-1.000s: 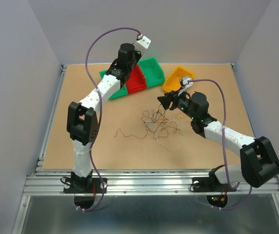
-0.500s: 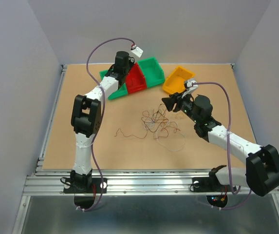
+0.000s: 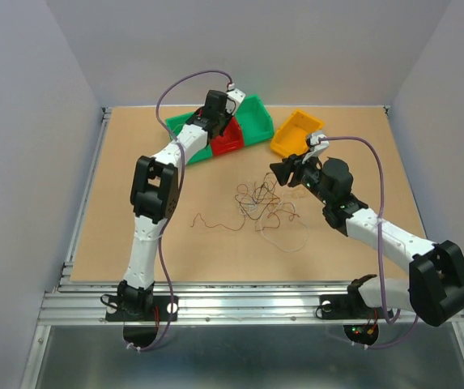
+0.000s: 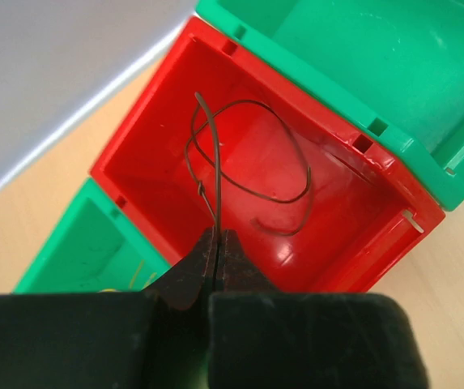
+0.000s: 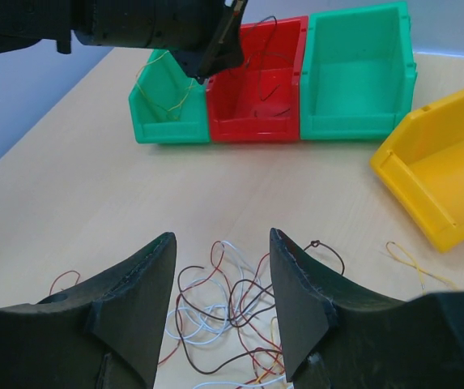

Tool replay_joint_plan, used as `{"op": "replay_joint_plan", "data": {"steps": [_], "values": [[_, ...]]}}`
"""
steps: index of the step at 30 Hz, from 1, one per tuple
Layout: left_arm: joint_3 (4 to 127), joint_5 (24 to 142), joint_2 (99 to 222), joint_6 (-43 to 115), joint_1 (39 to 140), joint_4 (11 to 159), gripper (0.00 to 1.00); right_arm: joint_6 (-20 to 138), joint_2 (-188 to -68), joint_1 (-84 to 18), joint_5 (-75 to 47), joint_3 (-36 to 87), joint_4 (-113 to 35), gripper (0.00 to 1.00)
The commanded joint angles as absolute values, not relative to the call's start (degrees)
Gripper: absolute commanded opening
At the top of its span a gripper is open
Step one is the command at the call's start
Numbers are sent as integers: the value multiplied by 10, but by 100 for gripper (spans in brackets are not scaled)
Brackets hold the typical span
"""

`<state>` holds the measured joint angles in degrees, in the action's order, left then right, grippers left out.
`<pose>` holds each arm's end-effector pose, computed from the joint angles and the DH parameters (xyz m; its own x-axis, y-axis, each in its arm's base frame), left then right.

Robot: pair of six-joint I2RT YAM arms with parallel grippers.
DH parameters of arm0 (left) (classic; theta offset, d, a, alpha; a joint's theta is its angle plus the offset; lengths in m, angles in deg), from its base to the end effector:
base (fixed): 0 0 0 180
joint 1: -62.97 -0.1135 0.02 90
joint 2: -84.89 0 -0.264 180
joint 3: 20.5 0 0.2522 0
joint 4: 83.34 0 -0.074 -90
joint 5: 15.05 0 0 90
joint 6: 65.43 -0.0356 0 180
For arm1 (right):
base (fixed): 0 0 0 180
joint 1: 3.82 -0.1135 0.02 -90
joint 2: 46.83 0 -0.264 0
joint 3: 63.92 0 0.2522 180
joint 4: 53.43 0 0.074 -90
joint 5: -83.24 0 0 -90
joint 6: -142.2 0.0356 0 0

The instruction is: Untangle the cables

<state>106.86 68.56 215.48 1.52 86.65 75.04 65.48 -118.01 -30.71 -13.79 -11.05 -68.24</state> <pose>0.4987 -0.2144 0.2538 -0.2341 0.5275 -0.8167 0.4329 0.8087 0.3983 0.2508 0.1321 0.2775 -0.1811 0.1638 -0.9697 -0.5304 0.8141 0.2366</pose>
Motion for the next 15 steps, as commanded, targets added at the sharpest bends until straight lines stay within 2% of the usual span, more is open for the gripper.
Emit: {"op": "replay_joint_plan", "data": {"steps": [1,6,7,9,10,11,12,15], "values": [[1146,684,2191,81,868,655,0,650,-1165,-310,-130,-115,-689,55],[1201,690,2217,115,868,610,0,649,-1167,-310,-126,-114,-688,55],[1200,685,2211,116,868,614,3,649,-1169,-310,-128,-113,-686,55],[1193,679,2200,123,868,622,13,648,-1171,-310,-131,-110,-681,56],[1188,679,2183,122,868,632,26,648,-1174,-310,-132,-104,-674,57],[1183,677,2176,124,868,636,33,649,-1178,-310,-136,-97,-665,57],[1180,678,2169,124,867,637,43,648,-1188,-310,-136,-90,-639,58],[1175,685,2142,129,868,634,52,652,-1211,-310,-121,-51,-582,59]]}}
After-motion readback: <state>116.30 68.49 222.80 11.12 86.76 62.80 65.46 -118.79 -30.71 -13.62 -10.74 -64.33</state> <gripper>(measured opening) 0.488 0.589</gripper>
